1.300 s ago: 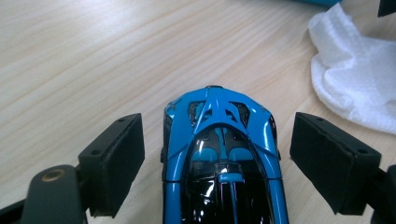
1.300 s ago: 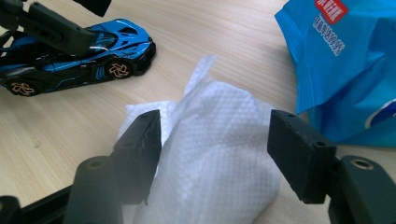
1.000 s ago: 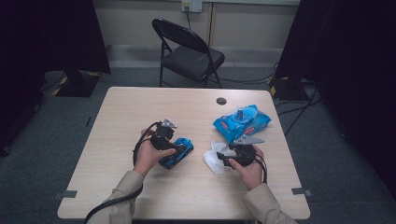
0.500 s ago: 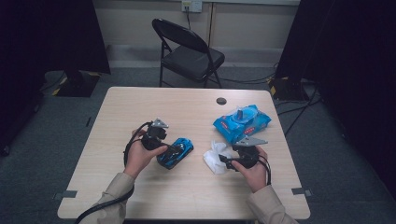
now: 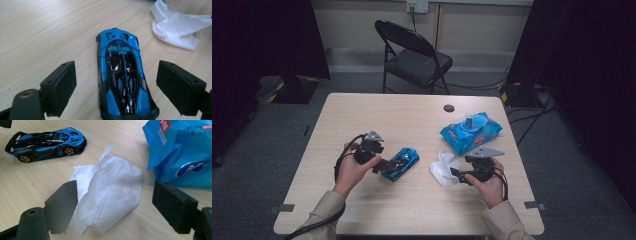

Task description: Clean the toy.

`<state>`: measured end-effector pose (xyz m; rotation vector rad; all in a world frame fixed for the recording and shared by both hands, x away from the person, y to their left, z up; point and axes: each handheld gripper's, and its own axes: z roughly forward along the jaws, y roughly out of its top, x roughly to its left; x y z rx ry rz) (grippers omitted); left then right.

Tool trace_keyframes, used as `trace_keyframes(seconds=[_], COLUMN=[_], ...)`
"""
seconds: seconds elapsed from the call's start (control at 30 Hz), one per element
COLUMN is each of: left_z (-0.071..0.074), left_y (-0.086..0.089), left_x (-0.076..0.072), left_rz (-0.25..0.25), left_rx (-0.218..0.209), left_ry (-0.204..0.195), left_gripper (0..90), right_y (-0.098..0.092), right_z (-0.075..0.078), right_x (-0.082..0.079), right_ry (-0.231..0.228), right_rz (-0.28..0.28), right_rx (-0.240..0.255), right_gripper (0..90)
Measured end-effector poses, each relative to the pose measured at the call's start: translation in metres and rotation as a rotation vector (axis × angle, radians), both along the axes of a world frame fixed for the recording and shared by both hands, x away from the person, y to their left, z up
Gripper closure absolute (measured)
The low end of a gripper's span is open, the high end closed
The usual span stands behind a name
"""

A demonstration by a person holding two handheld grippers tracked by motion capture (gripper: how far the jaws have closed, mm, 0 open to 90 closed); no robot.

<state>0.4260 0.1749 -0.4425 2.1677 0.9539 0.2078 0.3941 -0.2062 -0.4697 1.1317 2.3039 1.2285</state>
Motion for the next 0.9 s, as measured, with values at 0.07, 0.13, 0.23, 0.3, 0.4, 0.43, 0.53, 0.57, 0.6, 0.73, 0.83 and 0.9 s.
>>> trace_keyframes(seconds=[0.07, 0.13, 0.23, 0.3, 0.4, 0.43, 0.53, 0.57, 0.6, 0.73, 0.83, 0.9], left_z=[-0.001, -0.002, -0.003, -0.004, -0.004, -0.004, -0.004, -0.004, -0.005, -0.009, -0.013, -0.015], left_y=[0.002, 0.008, 0.012, 0.014, 0.019, 0.021, 0.023, 0.027, 0.028, 0.035, 0.040, 0.043], left_x=[-0.001, -0.003, -0.008, -0.010, -0.013, -0.014, -0.015, -0.018, -0.019, -0.023, -0.026, -0.028], left_rz=[0.007, 0.013, 0.004, 0.007, 0.009, 0.007, 0.011, 0.009, 0.006, 0.010, 0.013, 0.022], left_rx=[0.001, 0.001, 0.009, 0.007, 0.005, 0.005, 0.002, -0.004, -0.002, 0.001, 0.003, -0.002], left_ry=[0.000, 0.009, 0.008, 0.008, 0.009, 0.011, 0.010, 0.010, 0.011, 0.015, 0.023, 0.030], left_gripper=[16.2, 16.2, 16.2, 16.2, 16.2, 16.2, 16.2, 16.2, 16.2, 16.2, 16.2, 16.2], right_y=[-0.003, -0.005, -0.008, -0.010, -0.012, -0.013, -0.016, -0.018, -0.019, -0.024, -0.026, -0.027], right_z=[0.000, 0.000, -0.001, -0.001, -0.001, -0.001, 0.000, 0.000, -0.001, -0.003, -0.005, -0.005], right_x=[0.000, 0.000, -0.002, -0.002, -0.004, -0.004, -0.005, -0.006, -0.007, -0.009, -0.011, -0.013], right_ry=[0.004, 0.003, 0.003, 0.005, 0.015, 0.015, 0.013, 0.013, 0.011, 0.016, 0.016, 0.015], right_rz=[0.005, 0.005, 0.003, 0.012, 0.013, 0.014, 0.011, 0.010, 0.007, 0.002, 0.003, 0.006], right_rx=[0.007, 0.013, 0.023, 0.018, 0.021, 0.020, 0.020, 0.018, 0.016, 0.007, -0.002, -0.010], right_gripper=[18.7, 18.4, 17.4, 16.9, 16.5, 16.5, 16.5, 16.4, 16.4, 16.5, 16.5, 16.5])
